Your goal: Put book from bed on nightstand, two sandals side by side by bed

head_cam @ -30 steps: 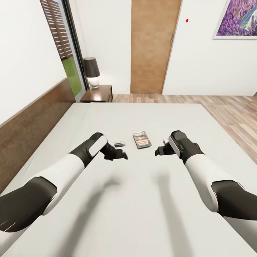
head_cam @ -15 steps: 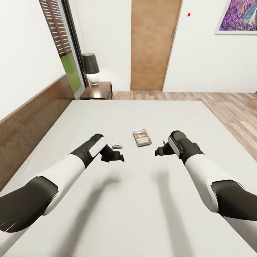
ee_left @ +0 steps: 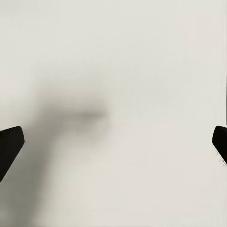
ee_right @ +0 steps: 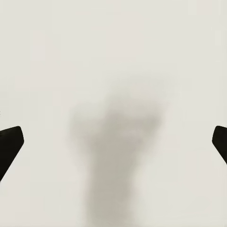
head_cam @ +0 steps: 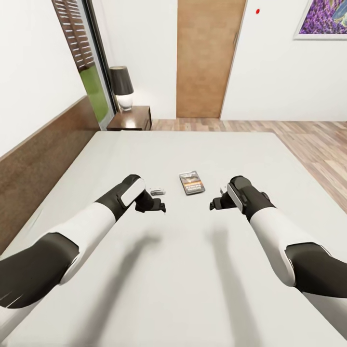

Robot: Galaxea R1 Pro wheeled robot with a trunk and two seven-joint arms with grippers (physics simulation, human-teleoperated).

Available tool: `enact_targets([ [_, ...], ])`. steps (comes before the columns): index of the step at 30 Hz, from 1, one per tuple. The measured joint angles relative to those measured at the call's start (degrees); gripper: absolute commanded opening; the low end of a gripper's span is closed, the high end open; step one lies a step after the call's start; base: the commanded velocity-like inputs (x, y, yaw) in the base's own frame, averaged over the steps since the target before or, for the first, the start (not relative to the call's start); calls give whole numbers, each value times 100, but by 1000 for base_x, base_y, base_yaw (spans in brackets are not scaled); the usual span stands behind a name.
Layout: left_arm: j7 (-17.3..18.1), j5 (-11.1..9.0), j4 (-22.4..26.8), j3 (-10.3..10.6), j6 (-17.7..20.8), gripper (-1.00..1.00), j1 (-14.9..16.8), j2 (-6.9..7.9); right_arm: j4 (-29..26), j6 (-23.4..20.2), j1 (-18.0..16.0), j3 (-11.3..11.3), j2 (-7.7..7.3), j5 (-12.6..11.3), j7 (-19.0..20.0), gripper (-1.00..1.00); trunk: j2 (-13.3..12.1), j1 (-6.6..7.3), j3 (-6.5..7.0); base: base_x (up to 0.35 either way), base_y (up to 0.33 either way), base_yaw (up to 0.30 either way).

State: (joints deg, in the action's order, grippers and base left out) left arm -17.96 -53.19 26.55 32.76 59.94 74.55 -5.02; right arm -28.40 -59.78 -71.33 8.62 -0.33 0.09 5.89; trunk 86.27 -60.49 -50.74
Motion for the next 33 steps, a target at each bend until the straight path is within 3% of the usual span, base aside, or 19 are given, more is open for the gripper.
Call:
enact_targets([
  [12, -49, -19, -19, -10, 0, 100, 484, -5, -3, 0, -227, 25, 8, 3, -3, 100, 0, 0, -111, 0, 0, 0],
  [28, -45, -49, -2, -20, 0, 100, 826, -81, -3, 0, -477, 34, 9, 3, -6, 100, 0, 0, -259, 0, 0, 0],
  [33, -40, -167, 1, -17, 1, 100, 893, -97, -5, 0, -501, 36, 5, 3, -6, 100, 0, 0, -305, 0, 0, 0],
])
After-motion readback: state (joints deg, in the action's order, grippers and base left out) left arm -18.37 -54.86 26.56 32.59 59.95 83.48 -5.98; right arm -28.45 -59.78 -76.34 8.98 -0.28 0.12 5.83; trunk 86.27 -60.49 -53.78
